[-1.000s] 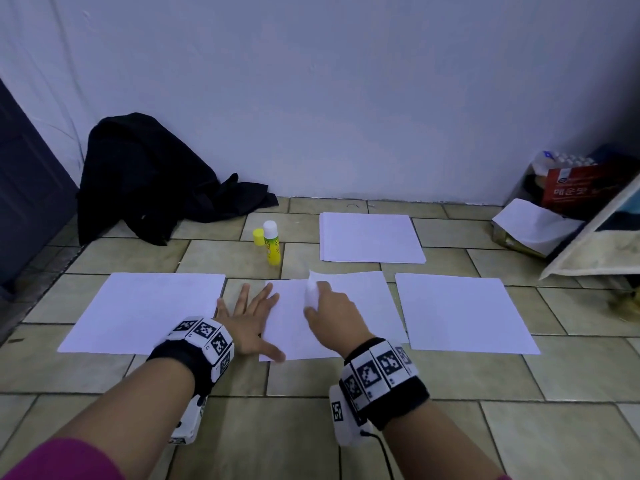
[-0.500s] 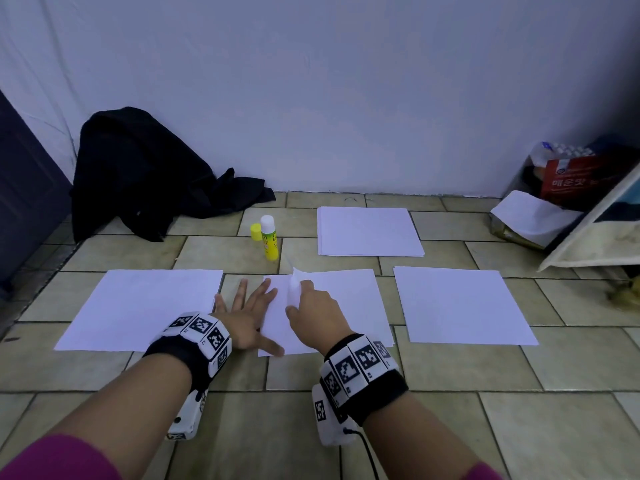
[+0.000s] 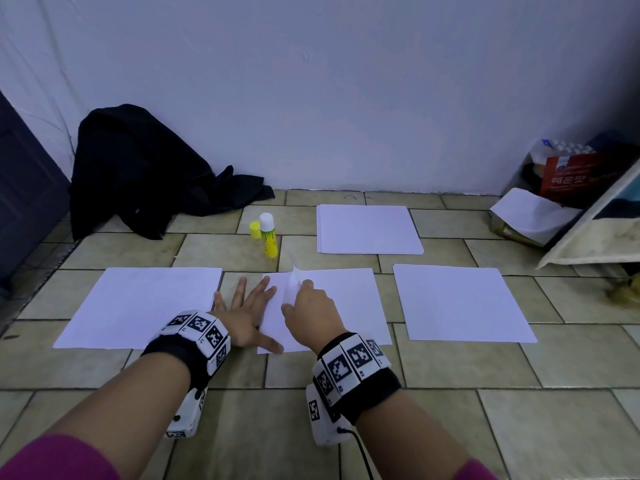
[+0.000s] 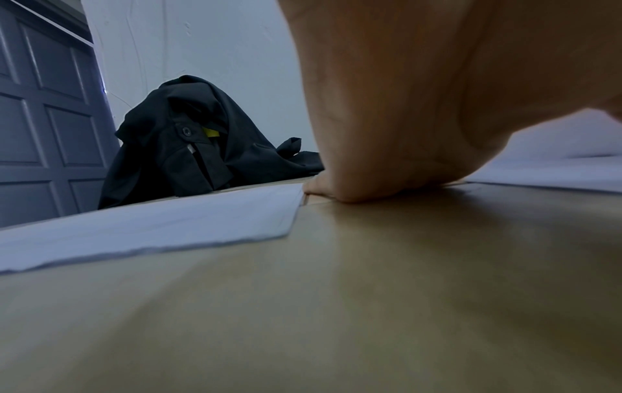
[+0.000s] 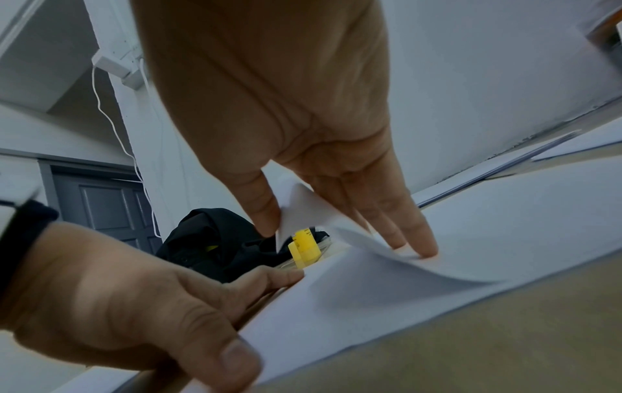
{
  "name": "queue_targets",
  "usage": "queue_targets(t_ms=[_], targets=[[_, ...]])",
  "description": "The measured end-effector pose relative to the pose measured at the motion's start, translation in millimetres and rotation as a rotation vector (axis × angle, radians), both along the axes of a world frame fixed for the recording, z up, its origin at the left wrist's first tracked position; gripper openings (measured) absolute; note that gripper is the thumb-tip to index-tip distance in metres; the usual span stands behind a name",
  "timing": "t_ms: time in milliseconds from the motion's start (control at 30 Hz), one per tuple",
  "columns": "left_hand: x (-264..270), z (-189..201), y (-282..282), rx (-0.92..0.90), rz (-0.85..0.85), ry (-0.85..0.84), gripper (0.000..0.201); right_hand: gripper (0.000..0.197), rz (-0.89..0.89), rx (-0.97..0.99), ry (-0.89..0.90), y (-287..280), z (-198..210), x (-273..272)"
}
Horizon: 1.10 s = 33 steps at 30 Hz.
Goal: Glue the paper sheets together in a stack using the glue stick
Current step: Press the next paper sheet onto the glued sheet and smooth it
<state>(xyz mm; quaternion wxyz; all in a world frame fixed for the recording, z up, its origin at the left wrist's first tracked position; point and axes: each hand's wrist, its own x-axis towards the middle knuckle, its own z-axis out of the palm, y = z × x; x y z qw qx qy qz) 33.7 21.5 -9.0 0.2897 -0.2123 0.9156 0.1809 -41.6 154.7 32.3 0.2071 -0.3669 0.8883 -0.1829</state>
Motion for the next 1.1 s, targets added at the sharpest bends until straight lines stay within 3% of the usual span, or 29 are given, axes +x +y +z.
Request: queue_targets(t_ms=[167,500,900,1100], targets=[[0.3,-1.9,-1.8,0.005,-0.005,0.003,0.125,0.035,0.015,0.022,0.028,-2.5,-0.5,3.4],[-0.4,-3.5,-1.1,-0.027,-0.016,0.012,0.143,0.033,-0.015,0.02,0.018,-5.1,-2.4,3.2],[0.4,-0.1,0.5,-0.021,-0.005,0.0,0.125,0.035,0.047,0.077,0.044,-2.9,-4.0,3.7],[0.5,-0.5,-0.1,-0.017,-0.015,0.003,0.131,0.035,0.018,0.067,0.011,-2.1,-5.9,3.4]])
